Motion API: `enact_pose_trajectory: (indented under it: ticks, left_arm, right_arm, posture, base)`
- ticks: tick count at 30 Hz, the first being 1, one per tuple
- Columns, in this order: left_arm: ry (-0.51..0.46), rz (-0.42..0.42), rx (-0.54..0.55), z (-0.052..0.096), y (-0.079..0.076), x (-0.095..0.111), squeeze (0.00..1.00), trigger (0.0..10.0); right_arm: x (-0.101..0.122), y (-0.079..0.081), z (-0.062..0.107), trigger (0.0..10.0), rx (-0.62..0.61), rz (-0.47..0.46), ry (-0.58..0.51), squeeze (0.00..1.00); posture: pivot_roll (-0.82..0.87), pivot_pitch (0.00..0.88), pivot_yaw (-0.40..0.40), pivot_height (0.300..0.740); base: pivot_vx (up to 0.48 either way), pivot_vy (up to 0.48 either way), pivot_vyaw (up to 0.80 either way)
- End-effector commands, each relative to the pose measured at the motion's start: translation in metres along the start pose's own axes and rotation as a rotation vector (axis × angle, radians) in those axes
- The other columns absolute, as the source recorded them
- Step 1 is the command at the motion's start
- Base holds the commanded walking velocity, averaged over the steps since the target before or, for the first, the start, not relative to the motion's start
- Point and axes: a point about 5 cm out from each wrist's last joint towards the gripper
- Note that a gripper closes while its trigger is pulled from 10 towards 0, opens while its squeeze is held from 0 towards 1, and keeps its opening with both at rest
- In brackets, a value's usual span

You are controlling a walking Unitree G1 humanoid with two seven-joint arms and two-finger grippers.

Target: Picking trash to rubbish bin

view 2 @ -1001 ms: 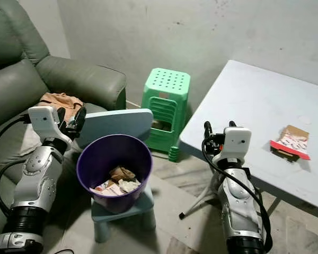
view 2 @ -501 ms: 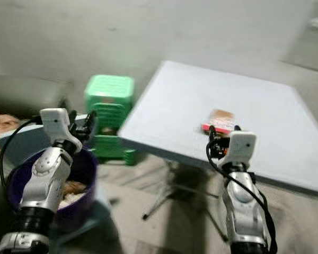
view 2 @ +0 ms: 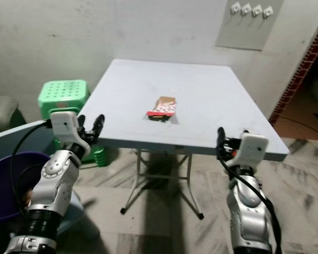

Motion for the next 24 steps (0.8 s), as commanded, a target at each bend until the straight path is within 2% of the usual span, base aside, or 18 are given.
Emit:
enact_pose_trajectory:
  ticks: [1,6,24]
  left_arm:
    - [0.008,0.019,0.013,-0.0029,0.0015,0.003,0.0,10.0]
    - [0.007,0.006,0.005,-0.0047,0.003,0.007,0.0,10.0]
    - [0.022,0.026,-0.002,-0.0035,0.0019,0.0071,0.0,10.0]
  right_arm:
    - [0.004,-0.0004,0.0013,10.0,0.005,-0.012,-0.009,0.0]
    - [-0.0001,-0.001,0.0059,10.0,0.011,0.01,0.009,0.0]
    - [-0.0022,0.0024,0.0097,10.0,0.051,0.008,0.033,0.0]
  posture:
    - [-0.01,0.0,-0.041,0.74]
    - [-0.01,0.0,-0.036,0.74]
    - [-0.01,0.0,-0.04,0.74]
  base:
    - [0.0,0.0,0.0]
    - [0.099,0.0,0.0]
    - [0.31,0.0,0.0]
Point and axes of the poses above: a point about 5 cm out from each wrist's last joint towards the gripper, its own z axis pointing back from the gripper into the wrist, its own x axis along the axis of the wrist's last joint, y = z × x, and after that the axes turned 5 degrees about z, right-handed
